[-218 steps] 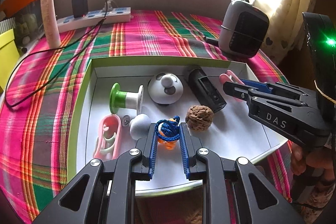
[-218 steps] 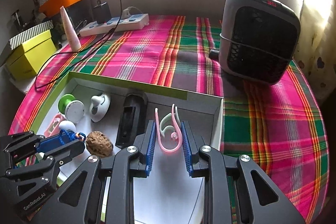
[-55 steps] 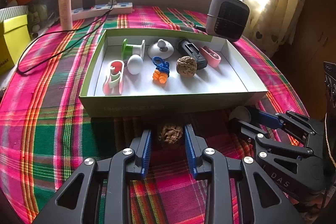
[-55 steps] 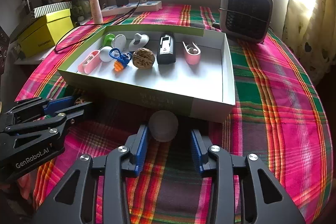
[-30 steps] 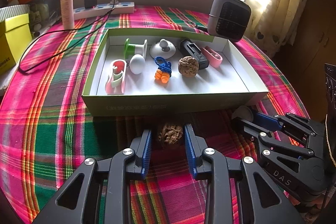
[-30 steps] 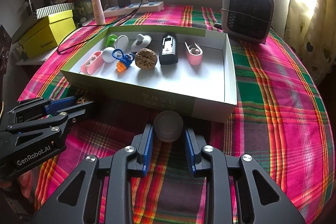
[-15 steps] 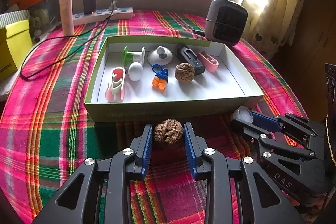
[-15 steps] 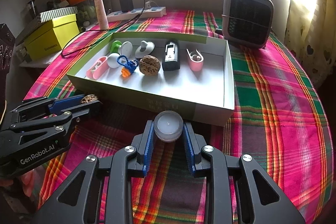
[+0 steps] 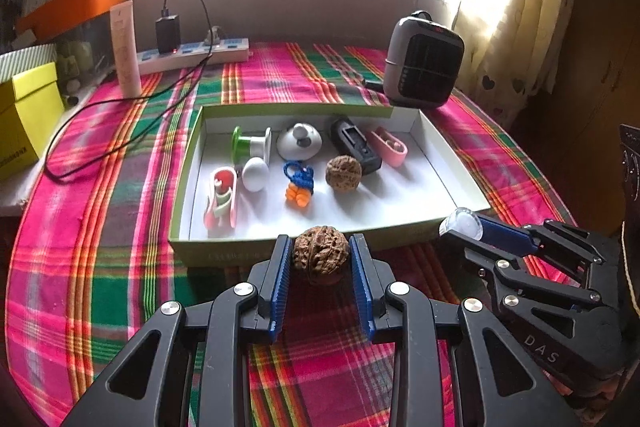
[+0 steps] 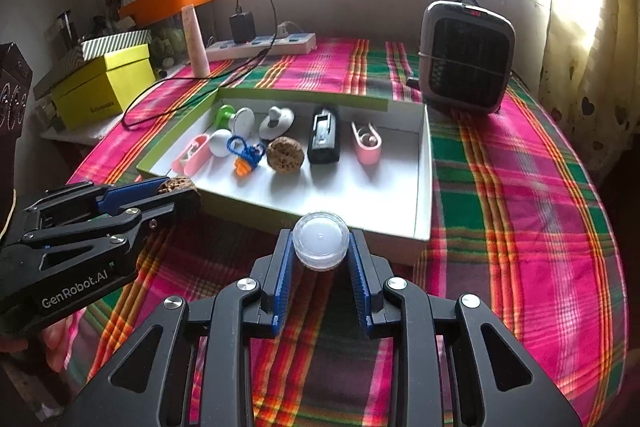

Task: Organize objects
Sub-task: 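Carry the walnut and white jar into the white box with both tools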

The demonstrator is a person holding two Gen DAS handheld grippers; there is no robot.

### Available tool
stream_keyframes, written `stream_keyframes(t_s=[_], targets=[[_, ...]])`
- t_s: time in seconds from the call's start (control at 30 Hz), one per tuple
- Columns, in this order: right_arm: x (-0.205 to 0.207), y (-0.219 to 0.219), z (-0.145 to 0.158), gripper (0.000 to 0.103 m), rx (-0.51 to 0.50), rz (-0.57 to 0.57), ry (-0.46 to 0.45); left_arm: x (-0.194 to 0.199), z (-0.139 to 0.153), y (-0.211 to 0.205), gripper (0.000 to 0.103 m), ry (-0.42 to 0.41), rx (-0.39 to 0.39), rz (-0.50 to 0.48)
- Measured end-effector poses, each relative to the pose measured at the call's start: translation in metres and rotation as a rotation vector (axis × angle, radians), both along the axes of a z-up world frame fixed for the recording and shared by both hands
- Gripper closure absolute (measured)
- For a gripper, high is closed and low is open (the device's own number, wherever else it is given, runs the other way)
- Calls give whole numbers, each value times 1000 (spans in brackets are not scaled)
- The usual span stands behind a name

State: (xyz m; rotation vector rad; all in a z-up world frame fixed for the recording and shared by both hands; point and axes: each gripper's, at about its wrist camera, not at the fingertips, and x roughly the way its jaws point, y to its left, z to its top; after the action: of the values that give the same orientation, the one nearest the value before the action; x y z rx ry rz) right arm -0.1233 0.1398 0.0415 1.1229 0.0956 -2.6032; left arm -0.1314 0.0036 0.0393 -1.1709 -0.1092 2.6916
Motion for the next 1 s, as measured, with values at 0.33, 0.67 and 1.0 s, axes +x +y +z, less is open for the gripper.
stream_keyframes(t_s=[0.33, 0.67, 1.0], targets=[[-12, 2, 9, 74, 3, 0, 25, -11, 7, 6, 76, 15, -1, -10], [-31, 6, 12, 74, 2, -10, 31, -26, 7, 9, 76, 6, 1, -13], [-52, 7, 2, 74, -2, -19, 5, -42, -1, 14, 76, -19, 7, -8]])
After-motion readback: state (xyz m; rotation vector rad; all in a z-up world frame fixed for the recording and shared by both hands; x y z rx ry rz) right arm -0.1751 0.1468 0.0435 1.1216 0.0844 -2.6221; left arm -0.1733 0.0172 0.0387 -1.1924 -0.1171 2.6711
